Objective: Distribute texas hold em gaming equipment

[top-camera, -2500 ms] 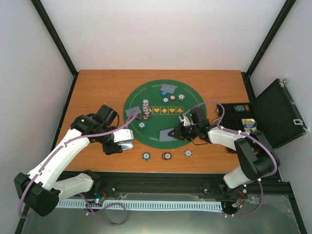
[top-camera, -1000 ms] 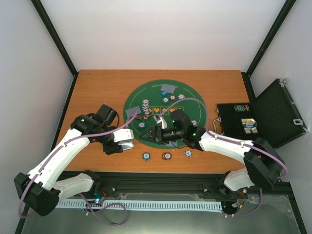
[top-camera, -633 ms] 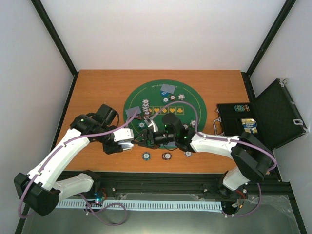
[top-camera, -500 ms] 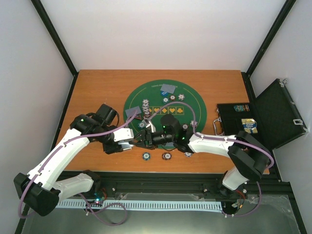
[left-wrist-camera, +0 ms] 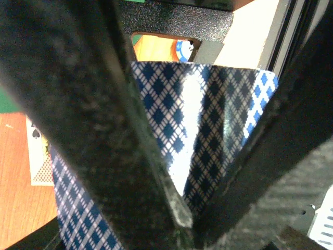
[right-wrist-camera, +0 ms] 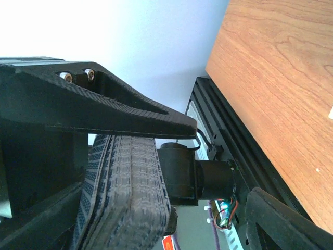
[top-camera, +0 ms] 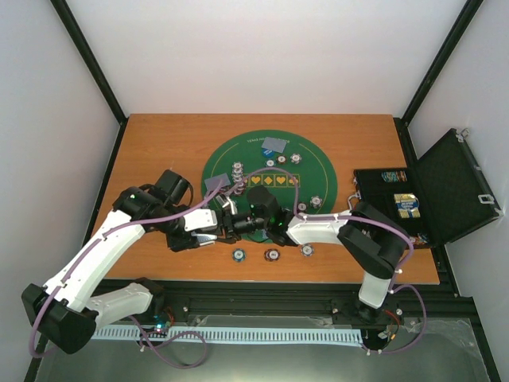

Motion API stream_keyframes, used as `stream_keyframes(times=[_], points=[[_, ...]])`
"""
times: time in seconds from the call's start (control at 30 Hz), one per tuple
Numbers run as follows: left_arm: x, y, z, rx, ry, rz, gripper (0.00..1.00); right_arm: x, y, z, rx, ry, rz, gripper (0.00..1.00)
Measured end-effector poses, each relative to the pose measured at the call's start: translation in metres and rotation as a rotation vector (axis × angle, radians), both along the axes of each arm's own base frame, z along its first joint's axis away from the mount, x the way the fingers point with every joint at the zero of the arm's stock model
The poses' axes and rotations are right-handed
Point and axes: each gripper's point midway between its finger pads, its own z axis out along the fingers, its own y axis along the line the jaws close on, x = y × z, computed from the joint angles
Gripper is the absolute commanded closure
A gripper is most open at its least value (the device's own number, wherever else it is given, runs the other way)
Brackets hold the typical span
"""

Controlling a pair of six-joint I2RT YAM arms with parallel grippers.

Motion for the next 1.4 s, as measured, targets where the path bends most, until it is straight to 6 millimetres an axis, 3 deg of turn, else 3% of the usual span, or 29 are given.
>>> stream_keyframes(times=[0.33, 0.63, 0.87, 1.17, 1.4], points=[[0.0, 0.007, -0.001, 0.03, -0.004, 0.012, 0.77, 0.001, 0.009, 0.0, 0.039, 0.008, 0.031, 0.31], [-0.001, 0.004, -0.001, 0.019, -0.003, 0.005, 0.77, 0.004, -0.003, 0.001, 0.046, -0.024, 0.017, 0.41], [-0.001, 0.004, -0.001, 0.019, -0.003, 0.005, 0.77, 0.004, -0.01, 0.01, 0.05, -0.056, 0.004, 0.69], [0.001, 0.001, 0.002, -0.003, -0.022, -0.002, 0.77, 0.004, -0.017, 0.02, 0.036, -0.076, -0.015, 0.88], [0.001, -0.001, 0.002, -0.019, -0.034, -0.006, 0.77, 0.003, -0.02, 0.022, 0.023, -0.085, -0.017, 0.89]])
